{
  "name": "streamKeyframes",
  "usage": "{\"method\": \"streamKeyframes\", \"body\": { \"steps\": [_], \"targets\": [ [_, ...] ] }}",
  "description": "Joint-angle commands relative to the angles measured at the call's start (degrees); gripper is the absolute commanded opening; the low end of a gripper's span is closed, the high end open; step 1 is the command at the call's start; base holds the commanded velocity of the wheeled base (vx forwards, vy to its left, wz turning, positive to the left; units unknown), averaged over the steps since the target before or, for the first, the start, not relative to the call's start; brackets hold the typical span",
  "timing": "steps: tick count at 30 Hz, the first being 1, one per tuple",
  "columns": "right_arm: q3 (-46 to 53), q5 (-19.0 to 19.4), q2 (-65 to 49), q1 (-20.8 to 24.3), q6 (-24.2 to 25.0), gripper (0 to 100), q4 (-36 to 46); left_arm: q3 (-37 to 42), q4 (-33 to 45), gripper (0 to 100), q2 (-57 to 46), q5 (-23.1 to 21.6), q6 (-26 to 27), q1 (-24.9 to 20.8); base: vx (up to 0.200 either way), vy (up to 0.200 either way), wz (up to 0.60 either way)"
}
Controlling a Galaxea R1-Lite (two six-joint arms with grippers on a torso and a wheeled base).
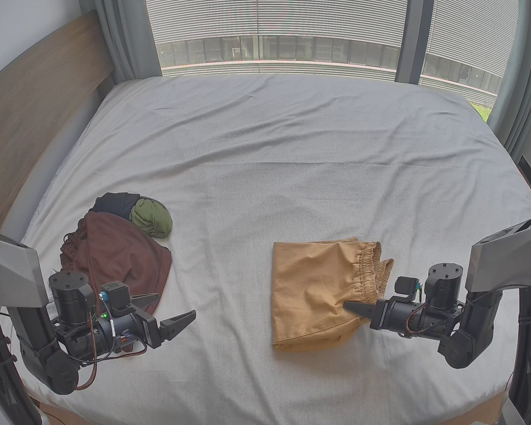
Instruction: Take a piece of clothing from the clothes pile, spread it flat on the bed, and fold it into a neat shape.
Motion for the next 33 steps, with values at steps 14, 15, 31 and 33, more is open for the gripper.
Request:
{"method": "streamKeyframes", "body": {
  "steps": [14,15,31,33],
  "targets": [
    [-7.2,5.4,-8.0,3.0,1.3,0,0.1,0.5,-0.1,100,-0.4,-0.1,0.0,0.2,0.000,0.000,0.00],
    [-8.2,5.3,-7.8,3.2,1.3,0,0.1,0.5,-0.1,100,-0.5,0.0,0.0,0.2,0.000,0.000,0.00],
    [-21.5,5.4,-7.4,4.6,6.4,0,0.7,0.6,-0.1,100,-0.3,0.0,0.0,0.2,0.000,0.000,0.00],
    [-22.8,5.4,-6.9,4.6,7.1,0,0.7,0.7,-0.1,100,-0.3,0.0,0.0,0.2,0.000,0.000,0.00]
  ]
}}
